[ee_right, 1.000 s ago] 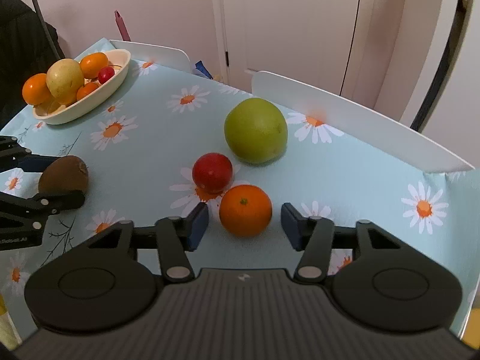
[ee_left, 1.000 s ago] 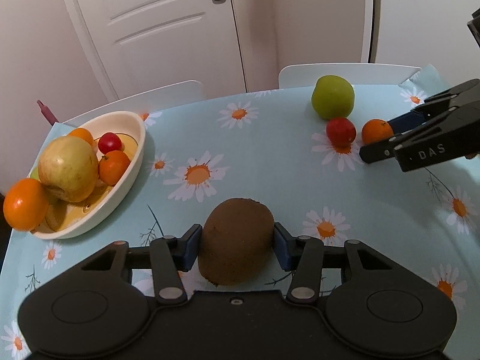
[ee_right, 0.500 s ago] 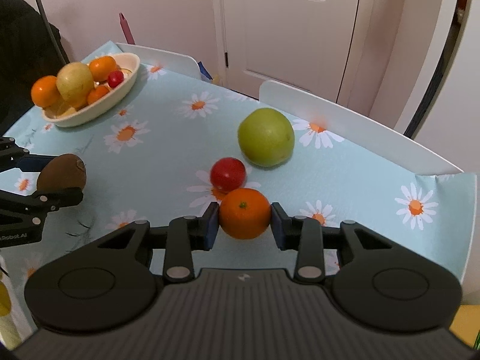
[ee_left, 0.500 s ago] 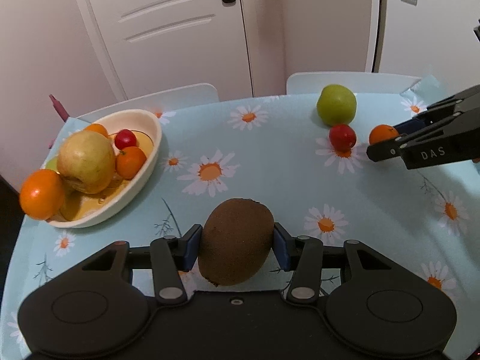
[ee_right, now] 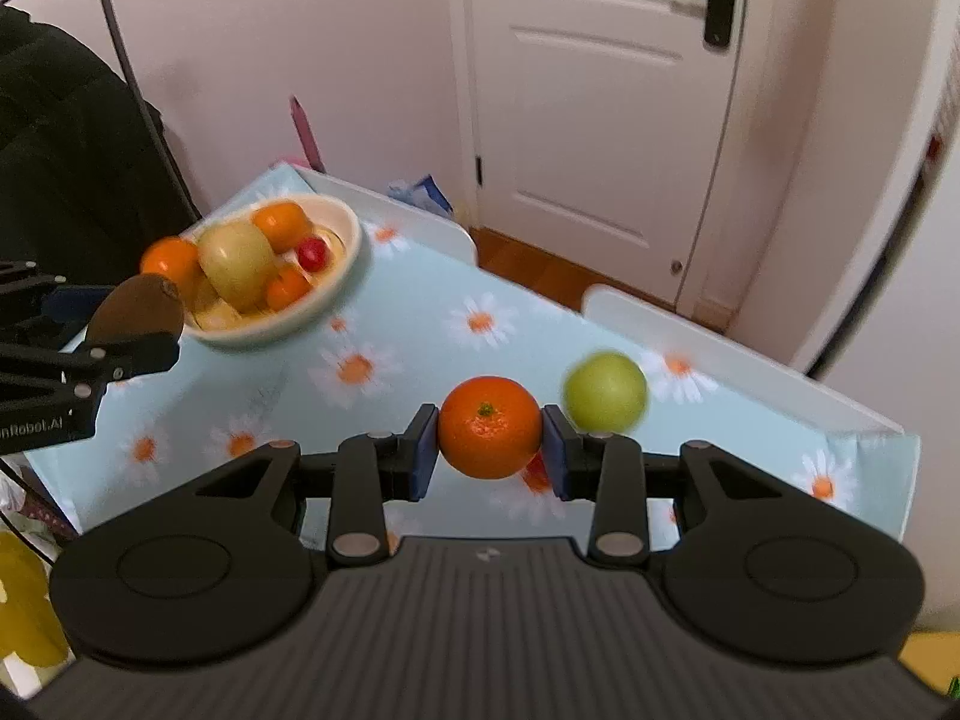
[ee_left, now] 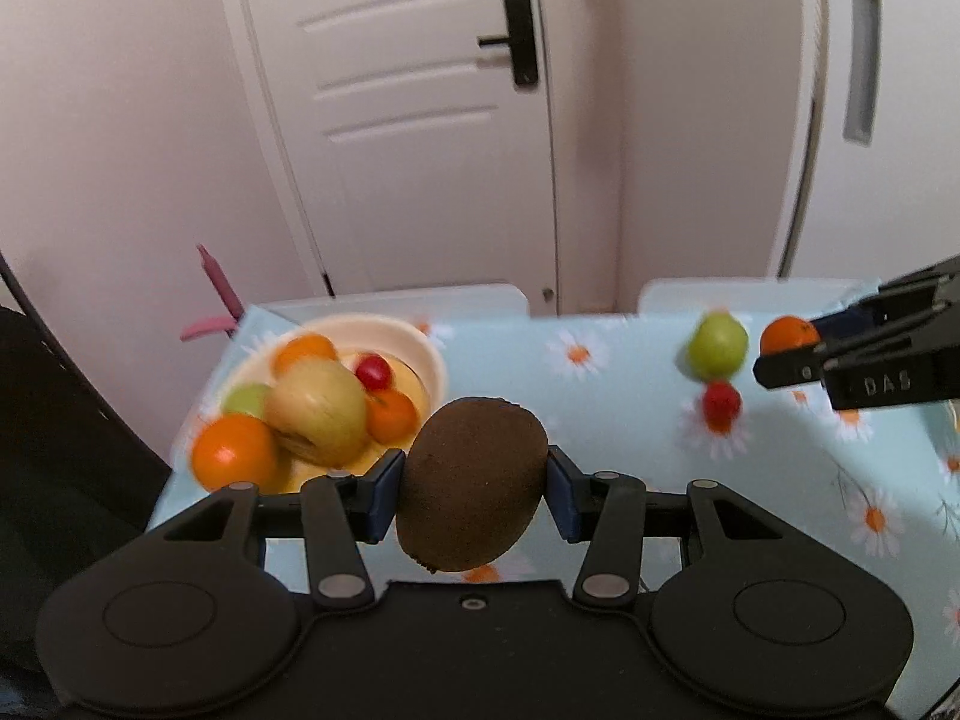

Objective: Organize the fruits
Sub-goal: 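Carry both fruits to the bowl and release them inside with both tools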

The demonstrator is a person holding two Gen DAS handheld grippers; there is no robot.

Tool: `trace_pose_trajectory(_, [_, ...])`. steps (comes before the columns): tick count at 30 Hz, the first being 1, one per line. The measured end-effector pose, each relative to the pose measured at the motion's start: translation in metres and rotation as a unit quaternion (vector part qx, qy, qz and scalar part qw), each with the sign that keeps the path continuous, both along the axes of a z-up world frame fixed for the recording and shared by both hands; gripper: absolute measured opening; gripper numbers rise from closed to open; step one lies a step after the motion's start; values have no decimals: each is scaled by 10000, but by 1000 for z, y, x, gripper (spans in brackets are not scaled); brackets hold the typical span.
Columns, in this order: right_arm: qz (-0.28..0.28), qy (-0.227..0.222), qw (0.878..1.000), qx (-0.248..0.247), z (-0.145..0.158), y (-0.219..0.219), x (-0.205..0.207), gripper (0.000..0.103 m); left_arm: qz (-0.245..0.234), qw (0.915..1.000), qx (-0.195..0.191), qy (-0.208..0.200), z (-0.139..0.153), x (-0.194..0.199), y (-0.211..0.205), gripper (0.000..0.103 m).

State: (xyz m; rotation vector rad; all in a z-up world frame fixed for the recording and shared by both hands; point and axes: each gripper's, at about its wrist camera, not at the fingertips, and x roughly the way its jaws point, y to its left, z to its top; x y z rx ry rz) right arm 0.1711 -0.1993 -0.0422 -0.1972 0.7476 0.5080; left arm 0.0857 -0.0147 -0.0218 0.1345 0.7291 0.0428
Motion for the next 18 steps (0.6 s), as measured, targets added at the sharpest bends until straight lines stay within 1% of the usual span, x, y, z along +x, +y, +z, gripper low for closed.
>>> trace_pose_trajectory(4, [15,-101,9999,63,15,24,1,51,26,9999,-2,-165,18,3,21,53])
trace_pose_trajectory(11, [-62,-190,9996,200,35,75,14,51,-65,9997,-9,-233,32,23,68,53])
trace_pose_trajectory(14, [-129,-171,9995,244,35,99,24,51,-125,9997,-17,-226,35,34,90,53])
trace_pose_trajectory(18, [-248,-33,9991,332,30,127,40,51,-209,9996,1,-170,32,56,118,53])
